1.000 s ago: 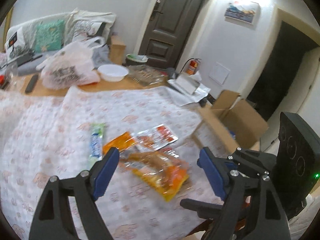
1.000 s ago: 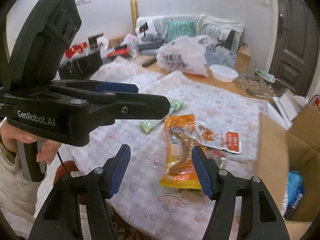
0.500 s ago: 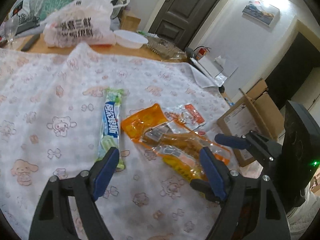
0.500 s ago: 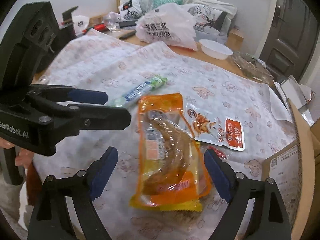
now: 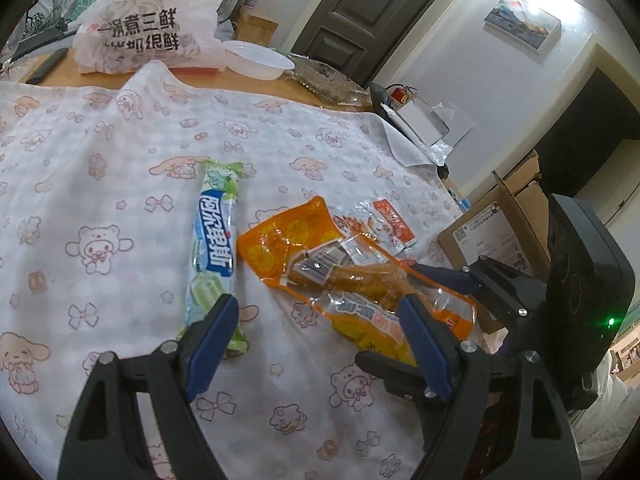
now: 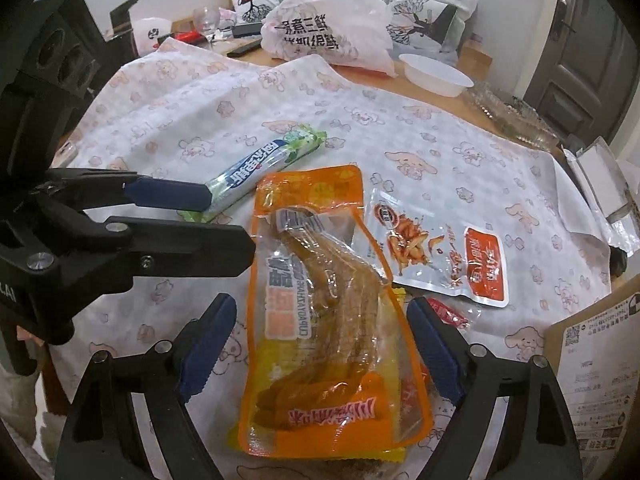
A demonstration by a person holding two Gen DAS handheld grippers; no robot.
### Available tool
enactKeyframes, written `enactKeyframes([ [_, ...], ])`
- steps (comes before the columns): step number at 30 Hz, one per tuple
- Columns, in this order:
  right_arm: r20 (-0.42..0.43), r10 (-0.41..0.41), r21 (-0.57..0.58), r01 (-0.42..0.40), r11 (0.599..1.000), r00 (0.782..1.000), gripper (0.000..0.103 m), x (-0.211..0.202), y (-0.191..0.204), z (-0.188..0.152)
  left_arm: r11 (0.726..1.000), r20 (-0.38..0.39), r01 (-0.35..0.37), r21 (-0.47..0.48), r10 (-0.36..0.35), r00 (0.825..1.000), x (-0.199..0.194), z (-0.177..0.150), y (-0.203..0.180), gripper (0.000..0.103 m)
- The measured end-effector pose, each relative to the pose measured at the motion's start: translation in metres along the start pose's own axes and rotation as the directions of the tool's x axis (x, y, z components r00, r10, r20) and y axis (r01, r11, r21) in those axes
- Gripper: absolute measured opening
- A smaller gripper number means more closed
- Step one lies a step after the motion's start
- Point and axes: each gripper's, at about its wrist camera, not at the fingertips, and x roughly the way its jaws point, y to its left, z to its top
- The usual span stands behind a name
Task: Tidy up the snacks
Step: 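Grasp the orange sausage pack with the right gripper while left grasps it too, then carry the orange sausage pack into the box with both grippers and release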
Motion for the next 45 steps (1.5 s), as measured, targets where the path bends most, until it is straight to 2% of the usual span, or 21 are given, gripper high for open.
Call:
enactKeyframes([
  [2, -0.003, -0.025, -0.017, 0.025, 1.000, 1.000, 0.070, 0.000, 0.002, -0.001, 1.000, 0.000, -0.002, 0.000, 0.002, 1.000, 0.000, 0.000, 0.000, 0.080],
  [6, 0.005, -0.030, -0.021, 0.031, 0.999, 1.000, 0.065, -0.003, 0.002, -0.002, 1.000, -0.002, -0.007, 0.002, 0.007, 1.000, -0.001, 0.000, -0.001, 0.080],
  [8, 0.028, -0.019, -0.022, 0.020, 1.000, 0.999, 0.056, -0.010, 0.003, -0.001, 1.000, -0.001, -0.011, 0.004, 0.011, 1.000, -0.002, 0.000, -0.002, 0.080],
  [14, 0.045, -0.004, -0.048, 0.006, 0.999, 0.999, 0.054, -0.021, 0.012, -0.004, 1.000, 0.012, -0.006, 0.015, 0.006, 1.000, -0.011, 0.000, -0.011, 0.080],
  [21, 0.120, 0.042, -0.052, -0.036, 0.998, 0.992, 0.053, -0.054, 0.020, -0.003, 1.000, 0.035, -0.007, 0.030, 0.006, 0.999, -0.026, -0.001, -0.026, 0.080],
  [29, 0.247, 0.091, -0.066, -0.077, 0.995, 0.965, 0.053, -0.110, 0.030, -0.007, 0.996, 0.110, 0.021, 0.084, -0.030, 0.993, -0.063, -0.001, -0.067, 0.079],
  [38, 0.390, 0.095, -0.072, -0.073, 0.995, 0.916, 0.053, -0.179, 0.026, -0.031, 0.980, 0.175, -0.005, 0.198, -0.030, 0.984, -0.103, -0.004, -0.144, 0.057],
  [45, 0.480, 0.071, -0.023, -0.068, 0.997, 0.874, 0.053, -0.223, -0.005, -0.060, 0.949, 0.188, -0.052, 0.310, -0.007, 0.982, -0.103, -0.002, -0.219, 0.056],
])
